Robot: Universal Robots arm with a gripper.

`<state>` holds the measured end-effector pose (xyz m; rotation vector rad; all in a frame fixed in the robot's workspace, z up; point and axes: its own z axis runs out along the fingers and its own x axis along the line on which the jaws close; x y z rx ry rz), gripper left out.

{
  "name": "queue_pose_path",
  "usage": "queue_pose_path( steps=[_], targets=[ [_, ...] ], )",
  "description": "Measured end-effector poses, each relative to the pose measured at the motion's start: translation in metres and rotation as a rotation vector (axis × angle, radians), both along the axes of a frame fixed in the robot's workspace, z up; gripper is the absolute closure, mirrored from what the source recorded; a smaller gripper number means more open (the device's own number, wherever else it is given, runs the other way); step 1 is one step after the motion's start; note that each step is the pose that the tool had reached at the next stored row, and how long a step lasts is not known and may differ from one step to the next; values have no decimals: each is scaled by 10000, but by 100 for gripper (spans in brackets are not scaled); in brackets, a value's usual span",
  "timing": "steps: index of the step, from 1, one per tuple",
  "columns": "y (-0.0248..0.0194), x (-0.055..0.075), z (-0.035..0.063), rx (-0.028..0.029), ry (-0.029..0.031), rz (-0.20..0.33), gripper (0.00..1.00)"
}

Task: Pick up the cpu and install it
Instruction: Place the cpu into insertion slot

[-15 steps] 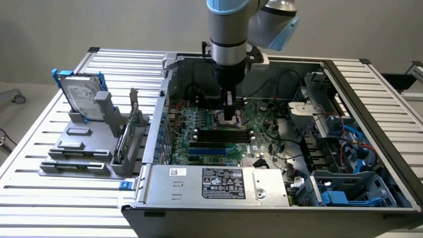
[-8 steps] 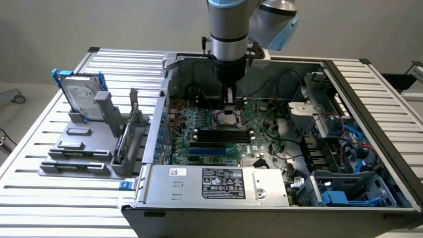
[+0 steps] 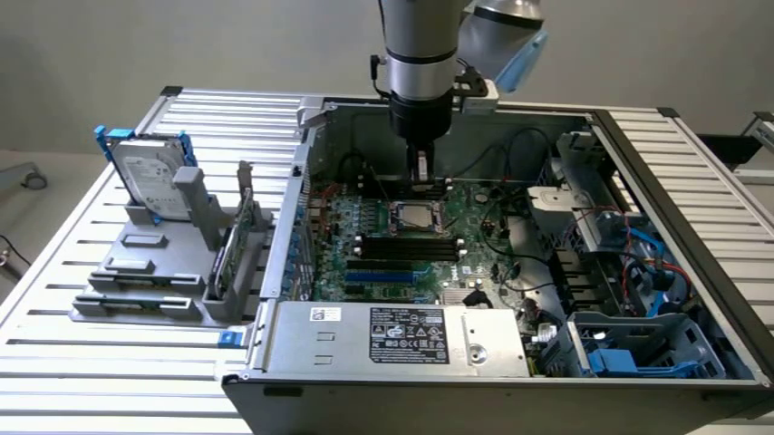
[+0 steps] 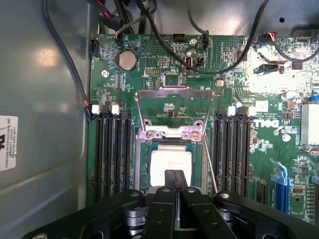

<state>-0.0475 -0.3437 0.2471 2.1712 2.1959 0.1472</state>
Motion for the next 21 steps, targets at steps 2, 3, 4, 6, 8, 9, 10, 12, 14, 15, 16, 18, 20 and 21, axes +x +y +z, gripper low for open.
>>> queue_pose_path(
  steps=[2, 3, 4, 6, 8, 9, 10, 12, 14, 15, 16, 18, 20, 21],
  targets=[
    [0, 6, 69, 2, -1, 3, 89],
    [0, 14, 96, 0, 0, 3, 89],
    [0, 29, 114, 2, -1, 1, 89],
    [0, 84, 144, 5, -2, 1, 89],
    [0, 167, 168, 10, 1, 0, 89],
    [0, 212, 179, 14, 2, 1, 89],
    [0, 260, 188, 22, 3, 2, 89],
    [1, 350, 201, 37, 5, 2, 89],
    [0, 441, 213, 53, 8, 2, 89],
    [0, 486, 219, 62, 10, 1, 89],
    [0, 530, 227, 71, 12, 1, 89],
    [0, 623, 243, 92, 15, 1, 89],
    [0, 713, 254, 112, 18, 1, 89],
    [0, 759, 257, 120, 20, 2, 89]
  ],
)
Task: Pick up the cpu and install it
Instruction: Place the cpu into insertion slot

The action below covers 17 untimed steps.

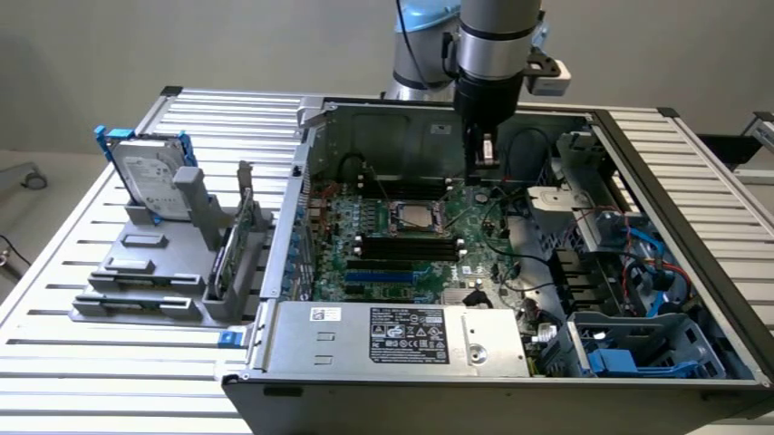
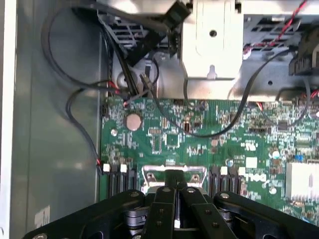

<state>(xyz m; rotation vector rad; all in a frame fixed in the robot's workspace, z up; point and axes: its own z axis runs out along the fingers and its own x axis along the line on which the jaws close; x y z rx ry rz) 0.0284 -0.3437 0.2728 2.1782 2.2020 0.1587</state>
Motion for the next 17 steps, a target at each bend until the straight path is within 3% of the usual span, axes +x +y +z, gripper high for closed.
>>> queue_pose_path(
  steps=[4, 17],
  targets=[
    [1, 98, -6, 36, 0, 0, 89],
    [0, 126, -217, 43, 2, -1, 89]
  ],
)
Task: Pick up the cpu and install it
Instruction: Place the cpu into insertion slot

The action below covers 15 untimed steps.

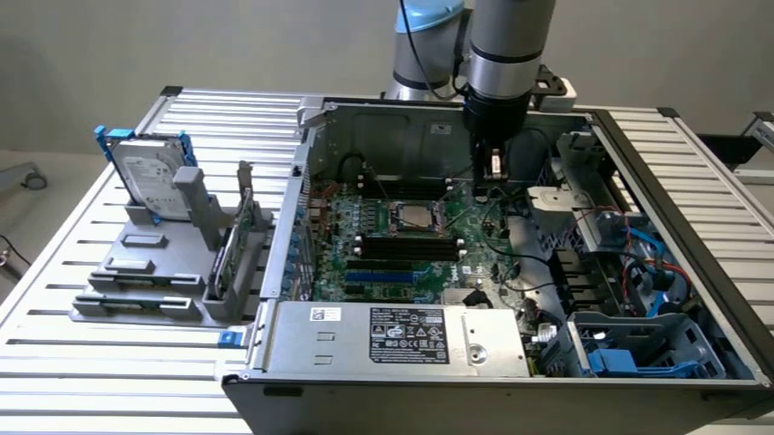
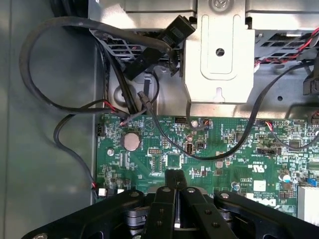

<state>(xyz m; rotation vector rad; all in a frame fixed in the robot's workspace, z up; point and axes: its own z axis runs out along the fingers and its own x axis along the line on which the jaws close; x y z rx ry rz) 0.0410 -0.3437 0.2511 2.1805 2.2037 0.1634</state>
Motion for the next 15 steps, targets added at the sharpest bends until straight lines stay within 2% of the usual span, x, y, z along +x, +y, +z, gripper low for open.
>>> queue_pose_path(
  steps=[1, 5, 8, 11, 15],
  targets=[
    [0, 1, 1, -2, 21, 2, 89],
    [-12, 0, 23, -1, 172, 1, 89],
    [-24, -9, 28, -2, 252, -1, 89],
    [-36, -26, 29, -28, 309, 0, 89],
    [-56, -65, 29, -58, 334, 0, 89]
  ],
)
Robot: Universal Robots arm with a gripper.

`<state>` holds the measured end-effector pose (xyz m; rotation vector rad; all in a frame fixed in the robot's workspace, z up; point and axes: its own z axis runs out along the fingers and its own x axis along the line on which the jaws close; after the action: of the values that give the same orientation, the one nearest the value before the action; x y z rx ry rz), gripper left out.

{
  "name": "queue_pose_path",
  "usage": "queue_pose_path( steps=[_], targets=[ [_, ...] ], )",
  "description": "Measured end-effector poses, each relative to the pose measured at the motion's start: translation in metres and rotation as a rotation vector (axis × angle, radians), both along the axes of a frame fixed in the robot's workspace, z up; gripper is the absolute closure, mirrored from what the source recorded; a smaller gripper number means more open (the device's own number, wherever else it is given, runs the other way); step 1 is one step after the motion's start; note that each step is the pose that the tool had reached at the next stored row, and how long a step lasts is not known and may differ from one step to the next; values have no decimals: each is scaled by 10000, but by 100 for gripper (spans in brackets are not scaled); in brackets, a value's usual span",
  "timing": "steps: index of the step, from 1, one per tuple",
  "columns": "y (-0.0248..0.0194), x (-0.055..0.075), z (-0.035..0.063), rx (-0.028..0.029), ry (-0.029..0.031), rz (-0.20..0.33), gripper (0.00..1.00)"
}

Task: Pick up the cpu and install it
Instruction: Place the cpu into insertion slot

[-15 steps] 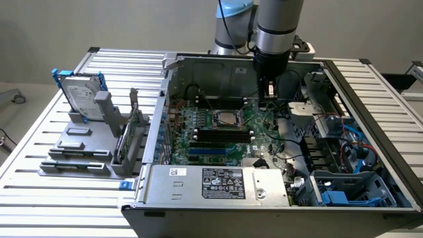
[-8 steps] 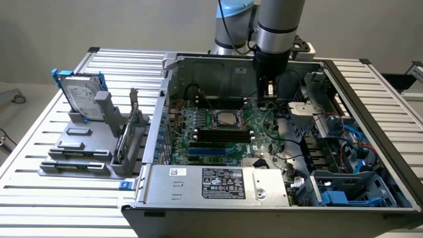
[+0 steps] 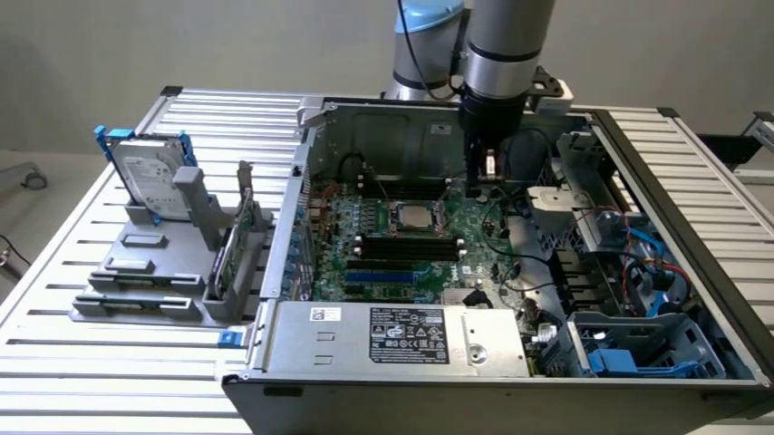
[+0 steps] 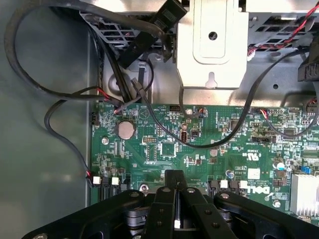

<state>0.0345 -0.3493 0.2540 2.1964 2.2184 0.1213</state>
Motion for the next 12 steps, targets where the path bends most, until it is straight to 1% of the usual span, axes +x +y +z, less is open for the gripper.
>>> queue_pose_path(
  steps=[5, 9, 12],
  targets=[
    [-30, -62, 0, -9, 30, 0, 89],
    [-53, -113, 2, -9, 77, 0, 89],
    [-65, -160, 4, -9, 123, 0, 89]
  ],
)
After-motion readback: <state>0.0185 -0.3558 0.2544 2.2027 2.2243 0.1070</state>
